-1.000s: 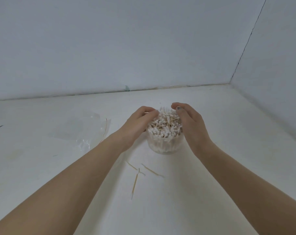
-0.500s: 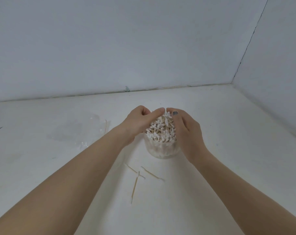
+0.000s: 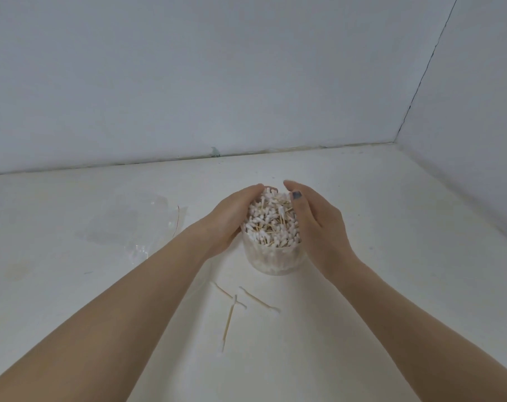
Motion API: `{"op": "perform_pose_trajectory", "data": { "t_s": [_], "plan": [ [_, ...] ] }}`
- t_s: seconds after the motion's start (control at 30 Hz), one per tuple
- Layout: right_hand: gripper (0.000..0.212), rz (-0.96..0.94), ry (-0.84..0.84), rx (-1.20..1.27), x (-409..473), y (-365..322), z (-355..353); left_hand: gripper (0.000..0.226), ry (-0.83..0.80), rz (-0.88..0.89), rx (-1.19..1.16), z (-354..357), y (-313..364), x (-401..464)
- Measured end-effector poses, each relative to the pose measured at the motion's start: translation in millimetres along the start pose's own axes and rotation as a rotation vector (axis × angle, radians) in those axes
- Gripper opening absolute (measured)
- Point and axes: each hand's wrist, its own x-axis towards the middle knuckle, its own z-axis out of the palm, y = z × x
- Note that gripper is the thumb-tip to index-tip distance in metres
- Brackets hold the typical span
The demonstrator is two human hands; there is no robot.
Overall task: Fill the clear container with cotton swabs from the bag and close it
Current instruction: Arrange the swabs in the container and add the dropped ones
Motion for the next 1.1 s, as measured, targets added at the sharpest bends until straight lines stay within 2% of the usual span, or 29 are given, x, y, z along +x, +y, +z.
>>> {"op": "perform_pose_trajectory", "data": {
  "t_s": [0.13,0.3,0.4,0.47,0.57,0.63,0.73,0.8,0.93,1.1],
  "plan": [
    [0.036,-0.072,-0.069,-0.091,-1,1,0,0.031,0.033,0.065,0.113,2,2,1],
    [0.033,-0.09,-0.052,-0.129,-1,3,-5,0.014,0.261,0.196,0.24,0,2,3],
    [0.033,-0.078,-0.061,-0.119,0,2,-6,0.011,0.299,0.277,0.311,-6,2,4],
    [0.034,-0.06,-0.061,-0.103,-1,0,-7,0.012,0.3,0.285,0.301,-8,5,4],
    [0.034,-0.039,-0.065,-0.081,-1,-5,-10,0.014,0.333,0.313,0.169,-14,14,1],
    [0.034,-0.018,-0.064,-0.068,-1,-7,-13,0.017,0.411,0.408,0.195,-21,20,-2],
    [0.035,0.0,-0.059,-0.057,1,-7,-15,0.014,0.494,0.572,0.363,-31,31,-11],
    [0.036,0.008,-0.06,-0.055,2,-7,-15,0.013,0.467,0.636,0.524,-37,38,-17],
    [0.035,0.026,-0.052,-0.051,6,-7,-11,0.013,0.288,0.699,0.867,-44,50,-19],
    [0.033,0.052,-0.047,-0.038,6,-8,-7,0.012,0.19,0.757,1.099,-29,48,-9]
  ]
}}
